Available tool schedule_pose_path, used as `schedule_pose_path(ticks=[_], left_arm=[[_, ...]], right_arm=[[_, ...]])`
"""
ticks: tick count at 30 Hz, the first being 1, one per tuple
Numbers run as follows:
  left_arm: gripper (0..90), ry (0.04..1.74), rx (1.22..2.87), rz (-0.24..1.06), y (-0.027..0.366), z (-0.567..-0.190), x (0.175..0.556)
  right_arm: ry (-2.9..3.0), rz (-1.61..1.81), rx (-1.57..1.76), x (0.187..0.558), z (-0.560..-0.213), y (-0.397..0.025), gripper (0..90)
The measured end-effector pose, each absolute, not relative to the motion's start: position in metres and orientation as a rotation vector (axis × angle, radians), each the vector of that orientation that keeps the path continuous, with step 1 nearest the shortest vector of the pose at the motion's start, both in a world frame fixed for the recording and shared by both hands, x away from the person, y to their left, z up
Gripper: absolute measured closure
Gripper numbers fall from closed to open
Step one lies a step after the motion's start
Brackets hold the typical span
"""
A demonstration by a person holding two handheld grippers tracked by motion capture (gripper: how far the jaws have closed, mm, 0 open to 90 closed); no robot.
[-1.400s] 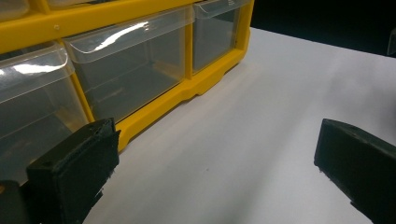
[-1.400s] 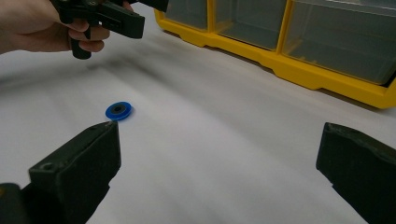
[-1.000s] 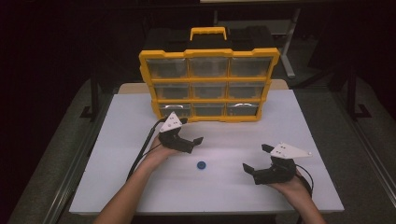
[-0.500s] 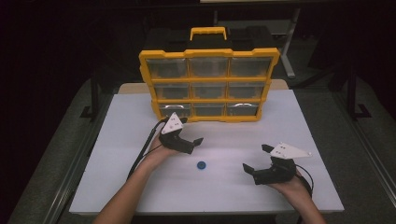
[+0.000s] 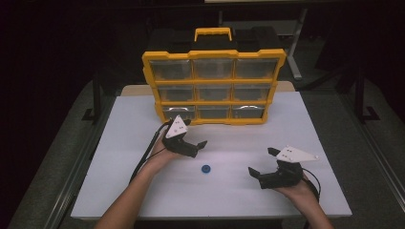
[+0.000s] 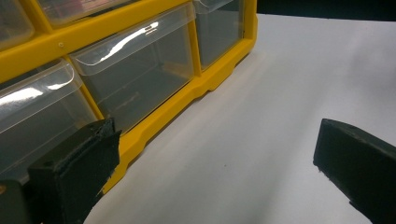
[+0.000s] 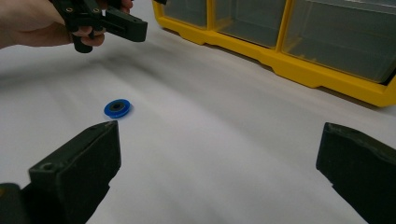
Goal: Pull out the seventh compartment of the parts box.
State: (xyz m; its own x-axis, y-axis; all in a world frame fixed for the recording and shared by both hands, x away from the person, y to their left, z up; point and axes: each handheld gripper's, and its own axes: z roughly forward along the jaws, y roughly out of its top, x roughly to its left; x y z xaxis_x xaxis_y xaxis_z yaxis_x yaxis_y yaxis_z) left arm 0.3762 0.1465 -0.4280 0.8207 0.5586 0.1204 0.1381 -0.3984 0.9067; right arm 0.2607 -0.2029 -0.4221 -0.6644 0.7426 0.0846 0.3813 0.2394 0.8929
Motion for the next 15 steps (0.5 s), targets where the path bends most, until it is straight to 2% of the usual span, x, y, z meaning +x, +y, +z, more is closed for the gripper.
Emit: schedule_pose_path(ticks=[15], left_arm=[[0.0, 0.486, 1.988, 0.560, 0.1442, -0.4297, 0.3746]], right_arm=[[2.162, 1.397, 1.036, 0.2608, -0.4222, -0.2030, 0.0]])
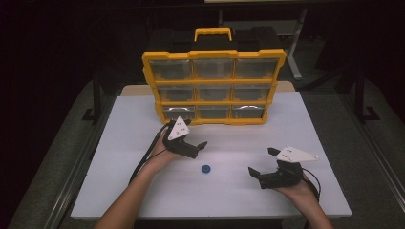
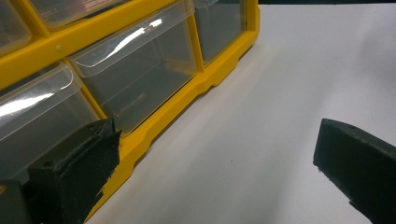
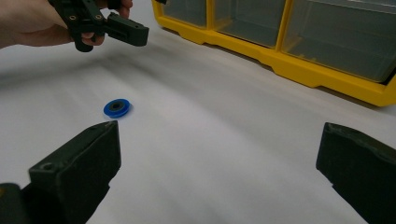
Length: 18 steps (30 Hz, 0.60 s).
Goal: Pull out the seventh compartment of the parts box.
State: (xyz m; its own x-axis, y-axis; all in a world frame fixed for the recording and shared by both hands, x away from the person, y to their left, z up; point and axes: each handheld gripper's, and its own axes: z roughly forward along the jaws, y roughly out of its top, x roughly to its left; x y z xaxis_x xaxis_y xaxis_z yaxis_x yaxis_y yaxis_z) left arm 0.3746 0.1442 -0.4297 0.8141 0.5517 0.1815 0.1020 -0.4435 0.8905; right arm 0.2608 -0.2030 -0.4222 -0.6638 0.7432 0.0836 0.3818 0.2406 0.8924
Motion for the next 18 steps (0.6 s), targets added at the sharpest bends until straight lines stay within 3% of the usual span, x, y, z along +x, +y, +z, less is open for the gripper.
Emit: schedule_pose_path(ticks=[18], left_arm=[[0.0, 0.444, 2.009, 0.624, 0.1418, -0.4309, 0.3728]], right_arm=[[2.169, 1.383, 1.036, 0.2612, -0.4240, -0.2019, 0.0]])
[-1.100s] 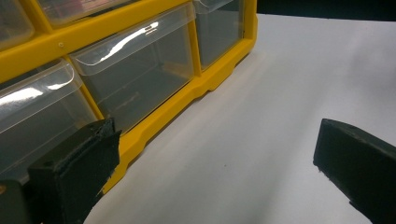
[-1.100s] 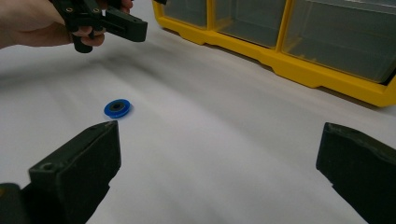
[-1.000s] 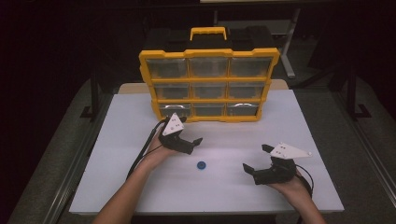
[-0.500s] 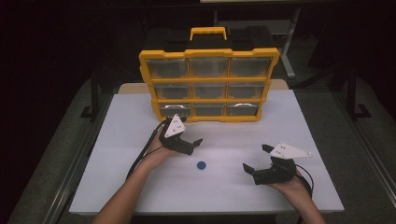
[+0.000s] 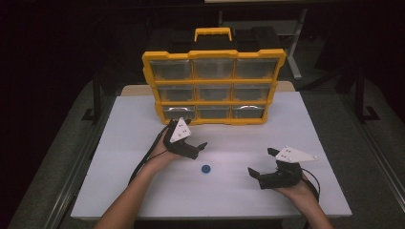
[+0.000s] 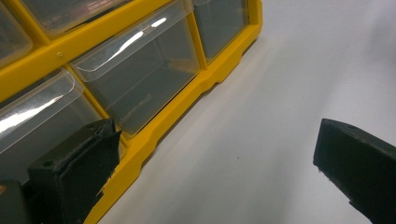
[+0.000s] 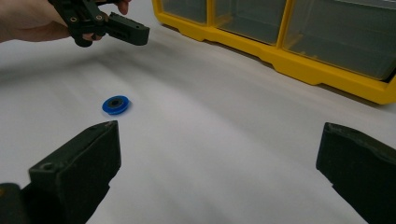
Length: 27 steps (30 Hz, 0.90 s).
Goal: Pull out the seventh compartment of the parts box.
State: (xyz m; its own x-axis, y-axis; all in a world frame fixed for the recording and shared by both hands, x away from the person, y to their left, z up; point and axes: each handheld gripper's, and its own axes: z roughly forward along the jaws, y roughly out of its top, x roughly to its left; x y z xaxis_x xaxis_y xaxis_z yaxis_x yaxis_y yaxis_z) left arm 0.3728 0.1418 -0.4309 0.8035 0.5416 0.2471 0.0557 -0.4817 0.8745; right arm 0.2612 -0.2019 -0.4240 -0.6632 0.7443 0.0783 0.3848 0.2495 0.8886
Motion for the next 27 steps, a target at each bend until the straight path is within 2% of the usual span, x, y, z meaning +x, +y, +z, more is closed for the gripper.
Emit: schedule_pose_path(ticks=[27], left_arm=[[0.0, 0.379, 2.049, 0.727, 0.1374, -0.4332, 0.3690]], right_arm=[[2.165, 1.386, 1.035, 0.2616, -0.4245, -0.2025, 0.0]])
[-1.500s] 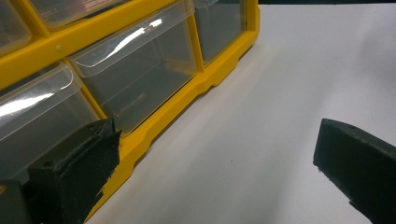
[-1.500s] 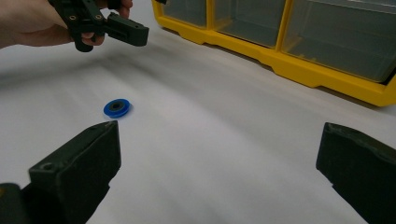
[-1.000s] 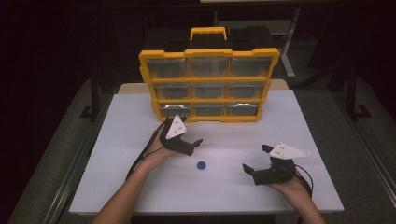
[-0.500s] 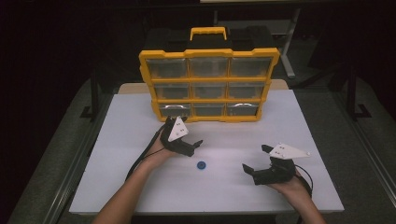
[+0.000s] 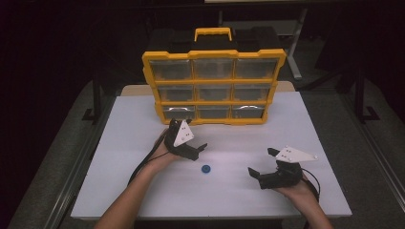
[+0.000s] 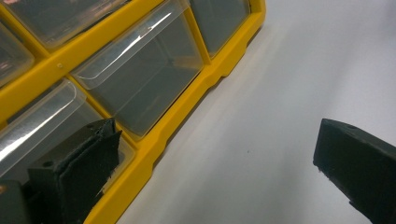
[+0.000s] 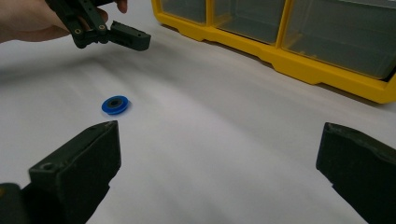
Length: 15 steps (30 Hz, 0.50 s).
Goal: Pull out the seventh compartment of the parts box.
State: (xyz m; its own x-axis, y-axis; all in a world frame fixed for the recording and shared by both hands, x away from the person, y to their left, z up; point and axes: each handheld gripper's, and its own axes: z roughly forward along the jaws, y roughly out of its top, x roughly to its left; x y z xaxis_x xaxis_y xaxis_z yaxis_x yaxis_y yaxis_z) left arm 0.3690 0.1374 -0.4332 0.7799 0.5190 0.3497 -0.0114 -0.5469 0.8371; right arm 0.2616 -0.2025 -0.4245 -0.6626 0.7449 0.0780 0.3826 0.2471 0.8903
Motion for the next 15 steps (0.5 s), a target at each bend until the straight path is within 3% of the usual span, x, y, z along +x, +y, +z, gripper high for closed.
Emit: schedule_pose_path(ticks=[15], left_arm=[[0.0, 0.339, 2.071, 0.789, 0.1353, -0.4328, 0.3667]], right_arm=[[2.163, 1.386, 1.035, 0.2612, -0.4242, -0.2027, 0.0]])
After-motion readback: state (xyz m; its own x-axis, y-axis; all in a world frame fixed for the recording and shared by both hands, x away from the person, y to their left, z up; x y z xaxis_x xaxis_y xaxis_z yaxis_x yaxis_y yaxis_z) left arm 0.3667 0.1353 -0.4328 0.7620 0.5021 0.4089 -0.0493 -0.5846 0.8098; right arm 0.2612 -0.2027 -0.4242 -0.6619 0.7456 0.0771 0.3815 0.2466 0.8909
